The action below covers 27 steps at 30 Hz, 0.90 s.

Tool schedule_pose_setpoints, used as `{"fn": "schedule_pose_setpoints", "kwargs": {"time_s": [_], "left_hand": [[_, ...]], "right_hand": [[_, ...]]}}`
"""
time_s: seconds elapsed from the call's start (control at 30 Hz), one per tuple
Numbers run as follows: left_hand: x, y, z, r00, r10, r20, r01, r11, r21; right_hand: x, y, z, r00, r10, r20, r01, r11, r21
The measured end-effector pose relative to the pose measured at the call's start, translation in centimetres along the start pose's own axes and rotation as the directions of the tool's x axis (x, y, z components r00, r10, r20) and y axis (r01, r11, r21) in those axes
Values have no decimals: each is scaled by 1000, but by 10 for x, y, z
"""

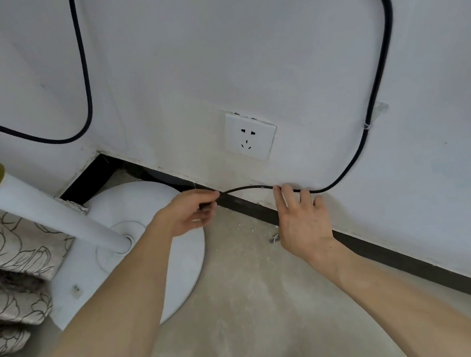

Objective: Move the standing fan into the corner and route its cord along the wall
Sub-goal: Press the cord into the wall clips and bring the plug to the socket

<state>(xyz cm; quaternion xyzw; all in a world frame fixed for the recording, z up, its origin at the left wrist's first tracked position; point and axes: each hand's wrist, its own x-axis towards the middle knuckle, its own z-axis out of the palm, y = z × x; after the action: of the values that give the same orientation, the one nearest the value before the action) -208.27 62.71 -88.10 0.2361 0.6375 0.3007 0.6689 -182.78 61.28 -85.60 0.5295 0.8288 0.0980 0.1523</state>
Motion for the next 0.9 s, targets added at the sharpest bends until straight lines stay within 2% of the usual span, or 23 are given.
{"fn": "schedule_pose_setpoints", "kwargs": {"time_s": [0.07, 0.17, 0.23, 0.33, 0.4, 0.5, 0.6, 0.7, 0.9], "left_hand": [[0, 9, 2, 995, 65, -78, -83, 966, -246], [3, 16, 22, 967, 130, -218, -202, 914, -351], [8, 17, 34, 927, 173, -332, -278, 912, -303], [14, 17, 39, 850, 276, -449, -342, 937, -73], [18, 17, 41, 829, 304, -469, -347, 938, -6], [23, 13, 49, 845, 255, -470, -294, 956, -9], [27, 13, 57, 881, 175, -440, -271, 948, -165], [30, 15, 65, 868, 178, -464, -308, 925, -221], [26, 8, 79, 837, 323, -443, -375, 926, -34]], "right_hand": [[-1, 0, -3, 1000, 0, 2, 0, 1000, -11], [-3, 2, -5, 1000, -3, 12, 4, 1000, -24], [-4, 3, -7, 1000, 2, 22, -2, 1000, -19], [-6, 4, -10, 999, 17, 35, -17, 1000, -18], [-9, 4, -10, 999, 5, 51, -4, 1000, -20], [-15, 9, -11, 997, -5, 77, 8, 999, -42], [-21, 17, -11, 997, 20, 79, -15, 998, -64], [-24, 21, -9, 996, 37, 85, -31, 996, -78], [-32, 31, -7, 990, 68, 123, -56, 994, -98]]}}
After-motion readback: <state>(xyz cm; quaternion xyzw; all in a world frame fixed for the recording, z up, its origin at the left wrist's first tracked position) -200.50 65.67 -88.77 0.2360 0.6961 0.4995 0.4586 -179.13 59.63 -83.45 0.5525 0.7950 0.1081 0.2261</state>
